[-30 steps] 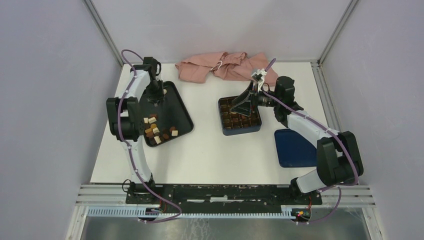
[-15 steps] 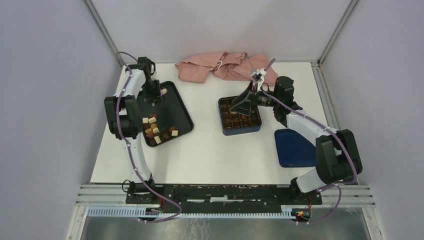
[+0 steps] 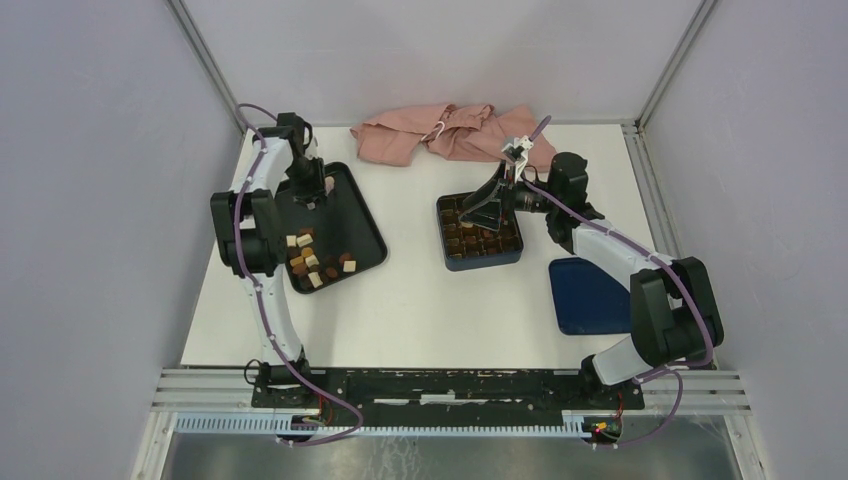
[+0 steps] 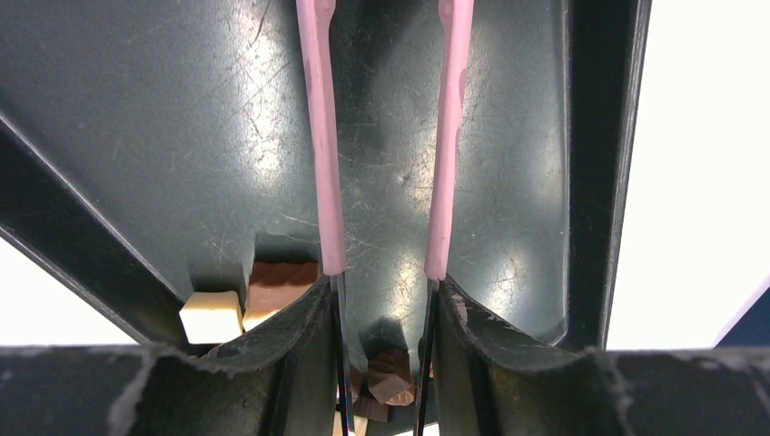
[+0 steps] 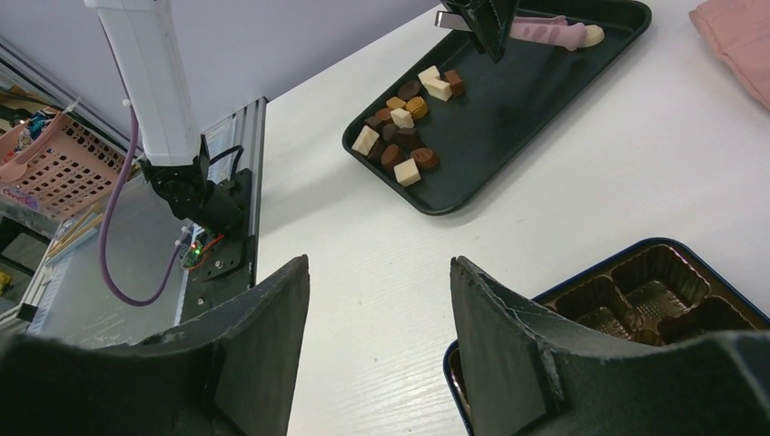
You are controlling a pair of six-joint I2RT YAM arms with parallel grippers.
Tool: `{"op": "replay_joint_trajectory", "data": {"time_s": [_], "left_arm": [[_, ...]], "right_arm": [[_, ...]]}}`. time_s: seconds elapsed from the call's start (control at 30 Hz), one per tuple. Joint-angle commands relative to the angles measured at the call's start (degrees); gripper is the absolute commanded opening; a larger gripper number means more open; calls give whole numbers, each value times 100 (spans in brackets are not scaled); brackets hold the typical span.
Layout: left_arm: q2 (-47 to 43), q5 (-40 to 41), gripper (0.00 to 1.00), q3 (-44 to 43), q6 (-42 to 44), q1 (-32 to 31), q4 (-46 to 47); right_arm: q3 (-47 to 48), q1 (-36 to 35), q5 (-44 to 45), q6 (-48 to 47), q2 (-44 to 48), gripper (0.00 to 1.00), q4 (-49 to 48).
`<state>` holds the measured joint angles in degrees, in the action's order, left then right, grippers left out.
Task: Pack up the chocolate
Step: Pick up the fake chocolate from the plate.
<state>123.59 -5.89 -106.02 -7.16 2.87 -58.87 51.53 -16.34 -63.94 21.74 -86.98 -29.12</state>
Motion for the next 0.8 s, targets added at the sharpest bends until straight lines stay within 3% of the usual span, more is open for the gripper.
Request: {"op": "replay_joint_trajectory", "data": {"time_s": [0.0,0.77], "left_arm": [[209,52,43,-397,461,2,-48],[667,138,40,-930,417,-146,-320]], "right_arm": [[86,17,4,50,5,64,-269],[59,18,-52,216,-71,64,-440]]}}
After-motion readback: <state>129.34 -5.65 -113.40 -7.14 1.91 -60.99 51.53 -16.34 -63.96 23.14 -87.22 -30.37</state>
